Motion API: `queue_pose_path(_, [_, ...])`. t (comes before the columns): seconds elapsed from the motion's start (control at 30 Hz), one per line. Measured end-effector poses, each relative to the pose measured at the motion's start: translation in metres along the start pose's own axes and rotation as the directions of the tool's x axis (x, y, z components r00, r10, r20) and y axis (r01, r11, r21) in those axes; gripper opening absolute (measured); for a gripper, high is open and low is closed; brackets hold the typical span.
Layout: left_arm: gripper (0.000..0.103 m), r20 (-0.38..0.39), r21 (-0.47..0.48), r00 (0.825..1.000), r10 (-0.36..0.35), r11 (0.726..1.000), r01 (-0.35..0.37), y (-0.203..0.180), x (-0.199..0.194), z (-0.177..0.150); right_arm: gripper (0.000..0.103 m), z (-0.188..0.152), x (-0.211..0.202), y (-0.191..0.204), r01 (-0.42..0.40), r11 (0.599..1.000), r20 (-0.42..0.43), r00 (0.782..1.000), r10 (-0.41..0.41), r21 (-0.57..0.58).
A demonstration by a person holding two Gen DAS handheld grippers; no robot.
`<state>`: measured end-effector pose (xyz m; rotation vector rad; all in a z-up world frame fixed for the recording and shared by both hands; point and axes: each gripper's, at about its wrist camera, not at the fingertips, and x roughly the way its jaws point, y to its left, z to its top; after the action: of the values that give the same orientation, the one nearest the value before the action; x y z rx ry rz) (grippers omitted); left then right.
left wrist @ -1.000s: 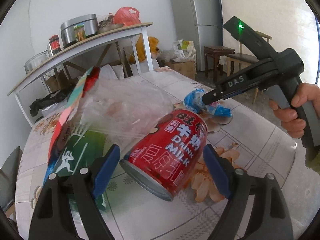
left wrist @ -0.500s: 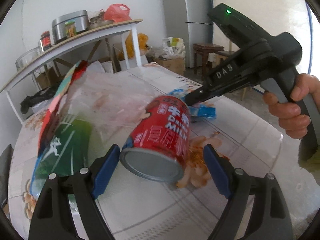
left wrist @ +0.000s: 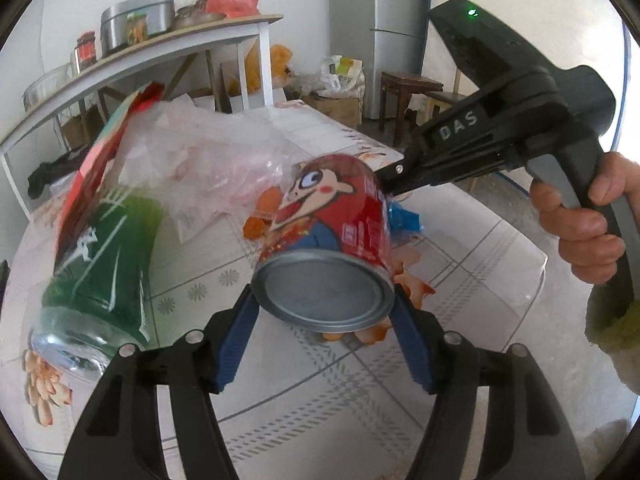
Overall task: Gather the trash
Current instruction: 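Grasp the red milk can with the left gripper while the right gripper grasps the blue wrapper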
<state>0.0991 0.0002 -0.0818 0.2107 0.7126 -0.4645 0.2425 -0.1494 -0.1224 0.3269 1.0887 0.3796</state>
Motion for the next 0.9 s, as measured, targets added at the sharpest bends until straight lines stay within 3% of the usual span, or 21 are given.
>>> queue_pose_path(0.23, [0.088, 0.053, 0.047, 0.999, -0.005, 0.999, 0.003, -0.003, -0.011, 0.026, 0.012, -0.003, -0.001, -0.005, 0.004, 1.0, 0.001, 1.0, -0.004, 0.005])
queue_pose_path(0.37, [0.089, -0.016, 0.151, 1.0, 0.004, 0.989, -0.002, -0.01, 0.006, 0.046, 0.012, -0.003, 0.0, -0.006, 0.013, 1.0, -0.004, 1.0, -0.013, -0.003])
queue_pose_path(0.47, [0.089, -0.108, 0.188, 0.994, -0.014, 0.982, 0.034, -0.012, 0.026, 0.06, 0.012, -0.004, -0.001, -0.007, 0.021, 1.0, 0.0, 1.0, -0.021, -0.007])
queue_pose_path(0.57, [0.081, -0.168, 0.182, 0.986, -0.019, 0.982, 0.05, -0.011, 0.035, 0.066, 0.012, -0.004, -0.002, -0.011, 0.021, 1.0, 0.006, 1.0, -0.021, 0.001])
queue_pose_path(0.63, [0.066, -0.201, 0.169, 0.979, -0.023, 0.984, 0.058, -0.008, 0.04, 0.07, 0.012, -0.005, -0.002, -0.015, 0.017, 1.0, 0.008, 1.0, -0.017, 0.011])
queue_pose_path(0.73, [0.064, -0.211, 0.138, 0.977, -0.034, 0.988, 0.065, -0.004, 0.04, 0.073, 0.012, -0.005, -0.004, -0.02, 0.015, 1.0, 0.01, 1.0, -0.015, 0.018])
queue_pose_path(0.8, [0.064, -0.184, 0.104, 0.982, -0.044, 0.992, 0.064, 0.0, 0.036, 0.071, 0.012, -0.005, -0.006, -0.021, 0.019, 1.0, 0.013, 1.0, -0.019, 0.02])
queue_pose_path(0.9, [0.064, -0.074, 0.051, 0.995, -0.072, 0.996, 0.076, 0.003, 0.017, 0.064, 0.012, -0.004, -0.011, -0.024, 0.027, 0.999, 0.023, 0.999, -0.028, 0.023])
